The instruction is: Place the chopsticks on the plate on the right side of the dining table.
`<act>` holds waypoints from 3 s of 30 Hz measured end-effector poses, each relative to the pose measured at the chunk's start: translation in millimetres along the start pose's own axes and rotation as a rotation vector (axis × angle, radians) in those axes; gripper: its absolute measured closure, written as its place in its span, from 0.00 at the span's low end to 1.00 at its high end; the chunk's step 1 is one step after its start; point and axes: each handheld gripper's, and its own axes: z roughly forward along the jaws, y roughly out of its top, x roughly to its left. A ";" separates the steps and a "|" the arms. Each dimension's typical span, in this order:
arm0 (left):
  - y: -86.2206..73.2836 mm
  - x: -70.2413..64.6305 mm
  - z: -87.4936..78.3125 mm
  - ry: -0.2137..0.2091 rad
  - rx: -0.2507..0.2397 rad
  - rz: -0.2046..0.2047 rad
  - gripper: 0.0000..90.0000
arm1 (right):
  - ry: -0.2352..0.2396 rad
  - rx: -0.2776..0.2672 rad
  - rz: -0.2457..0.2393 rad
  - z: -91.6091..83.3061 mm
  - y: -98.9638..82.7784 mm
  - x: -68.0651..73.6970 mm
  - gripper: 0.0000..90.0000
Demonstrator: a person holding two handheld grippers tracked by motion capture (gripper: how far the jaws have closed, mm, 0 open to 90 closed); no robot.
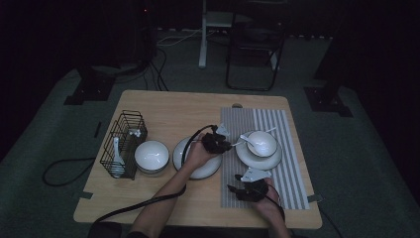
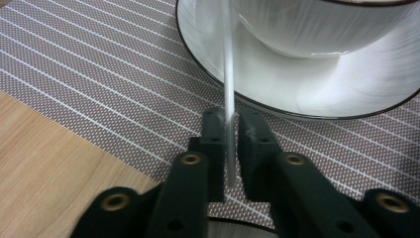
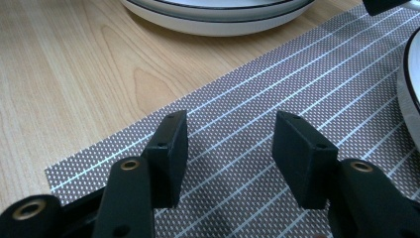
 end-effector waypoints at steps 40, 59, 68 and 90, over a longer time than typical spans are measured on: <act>4.2 -14.2 -77.0 -0.054 -0.149 0.016 0.69 | 0.002 0.034 -0.002 3.1 1.3 1.2 0.49; -4.5 -24.9 -128.8 -0.011 -0.178 0.045 0.63 | 0.014 0.037 0.012 3.6 1.3 -0.8 0.48; -8.6 -28.0 -152.6 -0.025 -0.180 0.054 0.61 | 0.015 0.037 0.011 3.7 1.3 -0.9 0.48; -13.5 -28.7 -201.5 -0.035 -0.187 0.078 0.59 | 0.015 0.037 0.012 3.7 1.3 -0.9 0.48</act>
